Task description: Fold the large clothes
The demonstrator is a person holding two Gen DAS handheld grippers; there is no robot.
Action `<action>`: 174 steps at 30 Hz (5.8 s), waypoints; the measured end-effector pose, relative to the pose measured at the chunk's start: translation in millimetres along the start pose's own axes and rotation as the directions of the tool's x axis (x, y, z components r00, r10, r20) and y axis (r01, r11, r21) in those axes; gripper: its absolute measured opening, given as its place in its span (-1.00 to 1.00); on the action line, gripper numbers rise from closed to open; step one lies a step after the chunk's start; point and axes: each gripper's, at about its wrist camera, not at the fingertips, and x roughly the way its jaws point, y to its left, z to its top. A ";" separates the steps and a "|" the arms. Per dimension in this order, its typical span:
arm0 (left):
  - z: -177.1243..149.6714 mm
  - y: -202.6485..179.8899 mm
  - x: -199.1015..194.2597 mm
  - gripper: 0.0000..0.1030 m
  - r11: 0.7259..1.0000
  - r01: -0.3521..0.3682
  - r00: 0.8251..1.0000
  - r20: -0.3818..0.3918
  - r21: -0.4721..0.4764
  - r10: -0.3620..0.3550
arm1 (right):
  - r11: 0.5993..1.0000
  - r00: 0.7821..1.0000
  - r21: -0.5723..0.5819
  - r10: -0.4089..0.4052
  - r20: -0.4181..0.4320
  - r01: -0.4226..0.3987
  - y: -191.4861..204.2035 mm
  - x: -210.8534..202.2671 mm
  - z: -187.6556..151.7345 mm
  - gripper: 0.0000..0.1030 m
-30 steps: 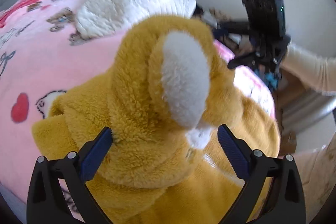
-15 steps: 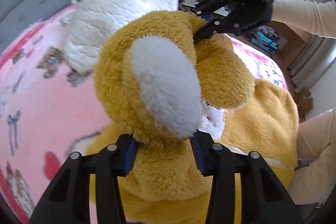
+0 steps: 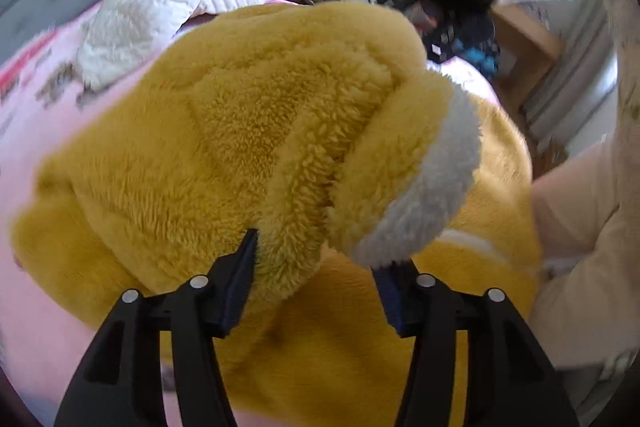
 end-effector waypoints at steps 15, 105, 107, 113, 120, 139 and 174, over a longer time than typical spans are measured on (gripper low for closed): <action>23.9 47.3 -100.6 0.68 0.911 0.209 0.921 0.386 -0.357 -0.060 | 0.909 0.979 0.390 0.079 0.187 -0.147 -53.2 -44.6 20.4 -0.33; 4.8 -14.5 80.9 0.90 0.684 -0.372 0.852 0.062 -0.627 0.520 | 0.552 0.973 0.826 -0.230 0.025 0.110 -50.2 59.4 -63.3 -0.72; 11.8 -22.8 68.7 0.90 0.677 -0.389 0.831 0.080 -0.625 0.551 | 0.566 0.960 0.820 -0.267 0.087 0.083 -43.4 38.4 -57.1 -0.29; 7.1 -50.6 50.6 0.90 0.662 -0.371 0.794 0.147 -0.651 0.590 | 0.652 0.939 0.755 -0.300 0.168 0.073 -1.9 6.5 -41.1 0.07; -23.3 -49.9 83.7 0.90 0.613 -0.312 0.855 0.066 -0.726 0.514 | 0.657 0.970 0.741 -0.241 0.030 0.140 11.3 41.0 -60.6 -0.22; -37.1 -58.9 53.0 0.90 0.581 -0.284 0.844 0.088 -0.763 0.529 | 0.607 0.956 0.792 -0.267 0.124 0.067 29.9 -9.8 -61.8 0.63; -268.6 -144.8 14.2 0.90 0.453 -0.220 0.962 -0.115 -0.864 0.247 | 0.270 0.975 0.937 -0.075 -0.209 0.221 169.5 -33.0 -232.3 0.84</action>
